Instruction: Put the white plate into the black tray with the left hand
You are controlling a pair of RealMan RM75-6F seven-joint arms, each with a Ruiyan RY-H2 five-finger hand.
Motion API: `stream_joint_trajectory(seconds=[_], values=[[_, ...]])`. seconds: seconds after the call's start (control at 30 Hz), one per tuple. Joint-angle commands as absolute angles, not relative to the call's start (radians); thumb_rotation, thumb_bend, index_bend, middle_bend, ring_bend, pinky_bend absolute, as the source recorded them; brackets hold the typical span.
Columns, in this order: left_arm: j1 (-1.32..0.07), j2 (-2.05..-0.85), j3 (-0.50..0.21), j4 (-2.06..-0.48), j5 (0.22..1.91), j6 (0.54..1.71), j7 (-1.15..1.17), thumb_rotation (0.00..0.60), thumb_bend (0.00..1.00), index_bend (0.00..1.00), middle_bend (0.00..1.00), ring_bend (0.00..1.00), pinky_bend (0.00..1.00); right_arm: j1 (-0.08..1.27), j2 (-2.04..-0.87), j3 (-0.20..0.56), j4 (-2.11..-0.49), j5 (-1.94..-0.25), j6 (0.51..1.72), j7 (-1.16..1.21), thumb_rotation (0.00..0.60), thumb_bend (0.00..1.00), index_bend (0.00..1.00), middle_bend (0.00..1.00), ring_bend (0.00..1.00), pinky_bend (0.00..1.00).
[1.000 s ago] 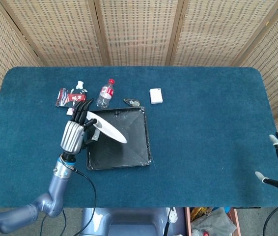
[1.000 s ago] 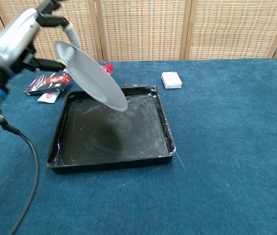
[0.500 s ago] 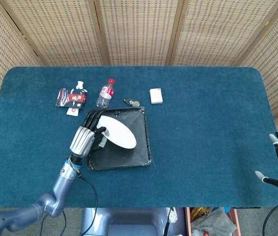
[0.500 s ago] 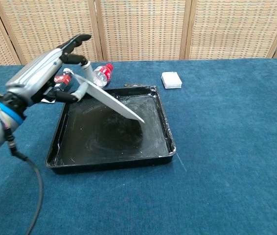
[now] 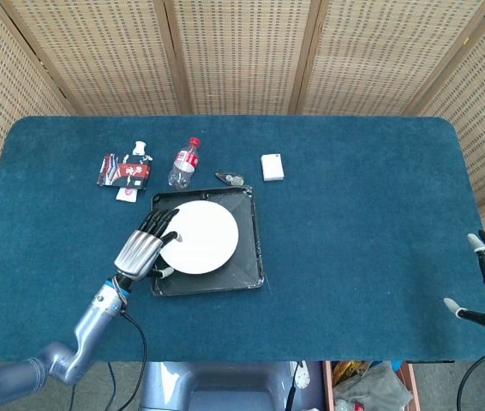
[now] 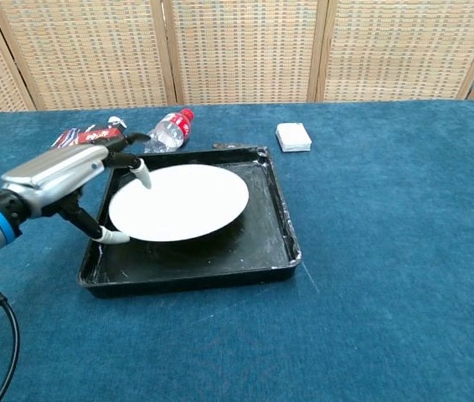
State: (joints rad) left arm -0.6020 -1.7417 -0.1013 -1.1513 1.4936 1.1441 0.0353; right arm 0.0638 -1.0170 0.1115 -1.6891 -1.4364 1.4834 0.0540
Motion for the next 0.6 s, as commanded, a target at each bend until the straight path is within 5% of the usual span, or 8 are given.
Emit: stream_joint_trajectory(seconds=[0.03,0.43,0.6], values=[[-0.625,-1.776,-0.114,-1.131,1.479,1.124,0.032,0.6,0.0,0.02,0.0,0.0,0.0,0.064,-1.017,0.112,-1.689,-1.435,1.483,0.054,0.6,0.0,0.0,0.0,0.0,0.0],[-0.596,-1.667,-0.146,-1.293,1.424,1.15,0.106,0.6,0.0,0.0,0.0,0.0,0.0,0.062,-1.012,0.112,-1.686,-1.438,1.485,0.071,0.6,0.0,0.0,0.0,0.0,0.0],[-0.481,-1.462,-0.144,-1.451,1.385,1.266,0.128,0.6,0.0,0.0,0.0,0.0,0.0,0.06,-1.01,0.108,-1.693,-1.447,1.491,0.072,0.6,0.0,0.0,0.0,0.0,0.0]])
